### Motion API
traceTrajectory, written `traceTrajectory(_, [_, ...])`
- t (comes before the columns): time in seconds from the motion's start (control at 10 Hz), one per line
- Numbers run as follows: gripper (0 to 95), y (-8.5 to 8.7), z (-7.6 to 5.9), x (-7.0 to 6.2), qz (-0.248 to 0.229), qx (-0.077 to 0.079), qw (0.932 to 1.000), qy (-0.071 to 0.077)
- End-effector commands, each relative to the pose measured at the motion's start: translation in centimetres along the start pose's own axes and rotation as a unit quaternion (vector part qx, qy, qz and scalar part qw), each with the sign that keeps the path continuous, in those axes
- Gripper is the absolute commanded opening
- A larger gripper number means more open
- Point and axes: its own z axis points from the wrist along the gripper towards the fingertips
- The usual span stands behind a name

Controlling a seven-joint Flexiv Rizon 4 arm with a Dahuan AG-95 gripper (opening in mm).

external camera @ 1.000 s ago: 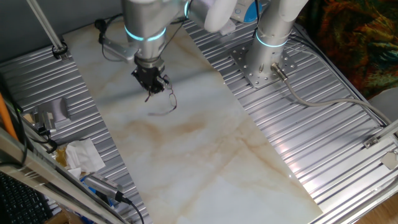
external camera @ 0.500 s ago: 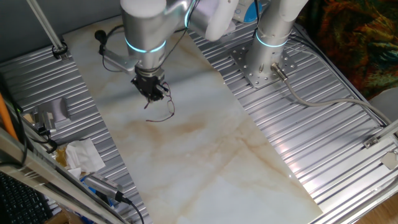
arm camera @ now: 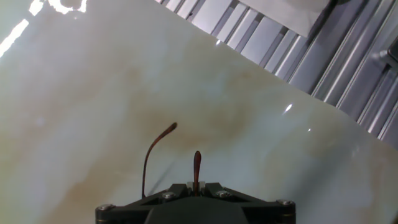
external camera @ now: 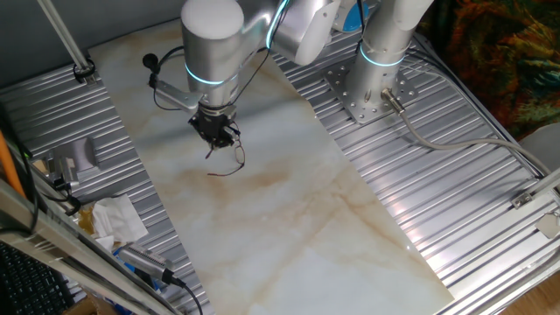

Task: Unfold the leg of the glasses (with one hand)

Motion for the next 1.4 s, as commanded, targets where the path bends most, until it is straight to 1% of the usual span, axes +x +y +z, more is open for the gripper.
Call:
traceTrajectory(0.1, [19.0,0.0,0.1,-0.1,-0.010,-0.004,0.9999,-0.003])
traceTrajectory(0.2, [38.0,0.0,0.2,0.1,-0.015,-0.003,0.9999,-0.004])
traceTrajectory(0.5, [38.0,0.0,0.6,0.8,-0.029,0.000,0.9995,-0.009])
traceTrajectory(0.6, [57.0,0.0,0.6,0.9,-0.031,-0.001,0.9995,-0.009])
traceTrajectory(0.8, [57.0,0.0,0.6,0.8,-0.029,-0.005,0.9995,-0.012])
traceTrajectory(1.1, [57.0,0.0,0.1,0.4,-0.035,-0.006,0.9993,-0.013])
traceTrajectory(1.2, [57.0,-0.1,-0.3,0.0,-0.037,-0.003,0.9993,-0.009])
traceTrajectory(1.3, [57.0,-0.1,-0.7,-0.2,-0.039,0.001,0.9993,-0.002])
traceTrajectory(1.4, [57.0,-0.2,-1.0,-0.3,-0.035,0.000,0.9994,0.001])
